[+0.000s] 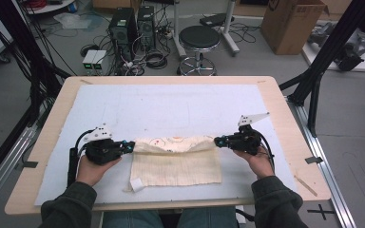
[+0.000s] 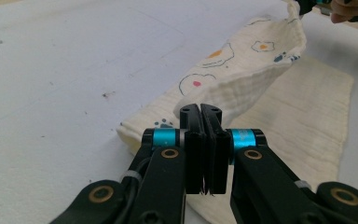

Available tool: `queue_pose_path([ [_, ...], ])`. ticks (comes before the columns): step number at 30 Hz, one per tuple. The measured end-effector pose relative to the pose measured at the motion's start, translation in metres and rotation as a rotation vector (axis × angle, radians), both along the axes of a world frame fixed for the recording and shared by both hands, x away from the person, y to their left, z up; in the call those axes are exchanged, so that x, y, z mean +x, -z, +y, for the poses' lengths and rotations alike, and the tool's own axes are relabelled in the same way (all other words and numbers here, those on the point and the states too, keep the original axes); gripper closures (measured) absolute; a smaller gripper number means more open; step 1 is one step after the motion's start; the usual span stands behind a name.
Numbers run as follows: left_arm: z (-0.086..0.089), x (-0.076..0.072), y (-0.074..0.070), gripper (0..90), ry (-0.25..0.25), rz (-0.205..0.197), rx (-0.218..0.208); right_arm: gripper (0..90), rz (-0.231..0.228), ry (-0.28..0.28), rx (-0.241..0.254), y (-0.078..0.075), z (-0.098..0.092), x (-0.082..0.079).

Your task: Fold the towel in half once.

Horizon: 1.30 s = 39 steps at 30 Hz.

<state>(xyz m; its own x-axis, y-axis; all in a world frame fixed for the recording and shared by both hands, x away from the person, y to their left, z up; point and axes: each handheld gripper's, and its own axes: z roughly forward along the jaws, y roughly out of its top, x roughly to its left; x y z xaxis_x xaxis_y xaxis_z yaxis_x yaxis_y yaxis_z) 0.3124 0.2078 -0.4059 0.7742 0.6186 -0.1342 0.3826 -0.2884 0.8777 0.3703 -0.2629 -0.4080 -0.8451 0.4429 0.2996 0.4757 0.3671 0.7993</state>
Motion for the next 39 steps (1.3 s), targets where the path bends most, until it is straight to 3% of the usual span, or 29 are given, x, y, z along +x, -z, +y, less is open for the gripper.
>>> queue_pose_path([
  [7,-0.001,-0.01,-0.003,87.8,0.017,-0.012,0.011,86.1,-0.007,-0.003,0.006,0.003,-0.004,-0.009],
  [16,0.004,-0.021,0.006,87.7,0.016,0.003,0.006,86.1,-0.007,-0.019,-0.002,0.006,-0.003,-0.019],
  [39,0.005,-0.049,0.019,87.1,0.076,0.002,0.044,86.0,-0.007,-0.059,-0.043,0.014,-0.002,-0.045],
])
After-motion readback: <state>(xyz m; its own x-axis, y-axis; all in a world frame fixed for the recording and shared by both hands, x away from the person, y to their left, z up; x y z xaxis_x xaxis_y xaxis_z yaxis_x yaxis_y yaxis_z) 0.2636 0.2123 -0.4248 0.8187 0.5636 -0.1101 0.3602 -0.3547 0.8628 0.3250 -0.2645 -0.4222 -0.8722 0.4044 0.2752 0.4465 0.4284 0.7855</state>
